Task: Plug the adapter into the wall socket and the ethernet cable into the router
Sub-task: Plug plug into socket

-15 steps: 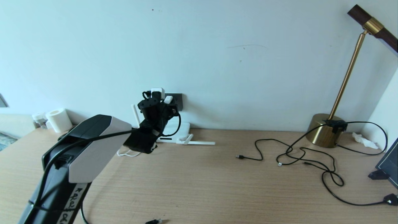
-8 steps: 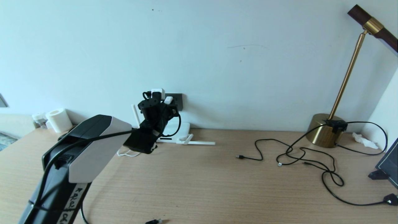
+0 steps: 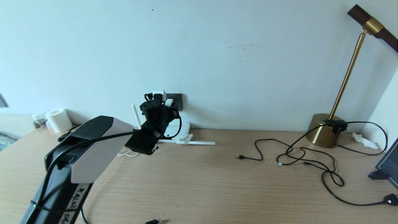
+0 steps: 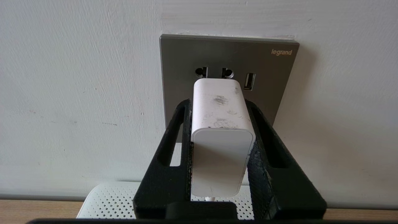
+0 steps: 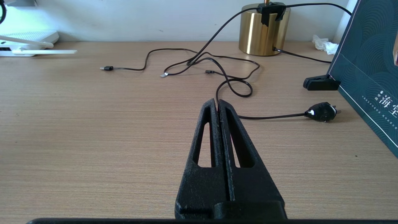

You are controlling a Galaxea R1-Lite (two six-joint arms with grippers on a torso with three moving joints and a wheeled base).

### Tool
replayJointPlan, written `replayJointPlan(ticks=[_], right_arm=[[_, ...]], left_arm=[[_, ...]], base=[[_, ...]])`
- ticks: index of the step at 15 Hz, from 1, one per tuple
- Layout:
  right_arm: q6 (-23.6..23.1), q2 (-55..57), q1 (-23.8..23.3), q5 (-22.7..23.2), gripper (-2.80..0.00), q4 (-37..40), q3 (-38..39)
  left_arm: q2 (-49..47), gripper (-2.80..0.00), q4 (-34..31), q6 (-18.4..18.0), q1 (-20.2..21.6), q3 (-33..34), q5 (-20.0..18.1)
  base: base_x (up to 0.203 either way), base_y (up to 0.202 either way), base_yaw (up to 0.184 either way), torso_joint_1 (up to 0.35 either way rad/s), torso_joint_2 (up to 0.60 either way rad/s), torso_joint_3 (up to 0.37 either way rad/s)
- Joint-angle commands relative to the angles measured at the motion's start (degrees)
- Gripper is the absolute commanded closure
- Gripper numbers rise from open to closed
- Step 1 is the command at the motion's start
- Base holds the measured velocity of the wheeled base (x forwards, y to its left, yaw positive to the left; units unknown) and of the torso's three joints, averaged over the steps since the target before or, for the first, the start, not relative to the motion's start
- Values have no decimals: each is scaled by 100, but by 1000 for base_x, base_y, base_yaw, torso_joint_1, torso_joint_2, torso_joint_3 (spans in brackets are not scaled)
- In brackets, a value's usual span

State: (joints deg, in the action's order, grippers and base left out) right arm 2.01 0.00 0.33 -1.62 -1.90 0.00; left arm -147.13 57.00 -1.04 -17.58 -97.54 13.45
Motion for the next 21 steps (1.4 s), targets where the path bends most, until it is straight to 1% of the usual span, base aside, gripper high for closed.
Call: replayJointPlan(ticks=[1, 21], right_arm=[[1, 0, 2, 2, 0, -3, 53], [1, 0, -6, 0, 0, -3, 53]], left_arm=[[-9, 0, 4, -2, 0, -11, 9], [44, 0, -49, -2, 2, -81, 18]], base=[[0, 0, 0, 0, 0, 0], [0, 0, 0, 0, 0, 0]])
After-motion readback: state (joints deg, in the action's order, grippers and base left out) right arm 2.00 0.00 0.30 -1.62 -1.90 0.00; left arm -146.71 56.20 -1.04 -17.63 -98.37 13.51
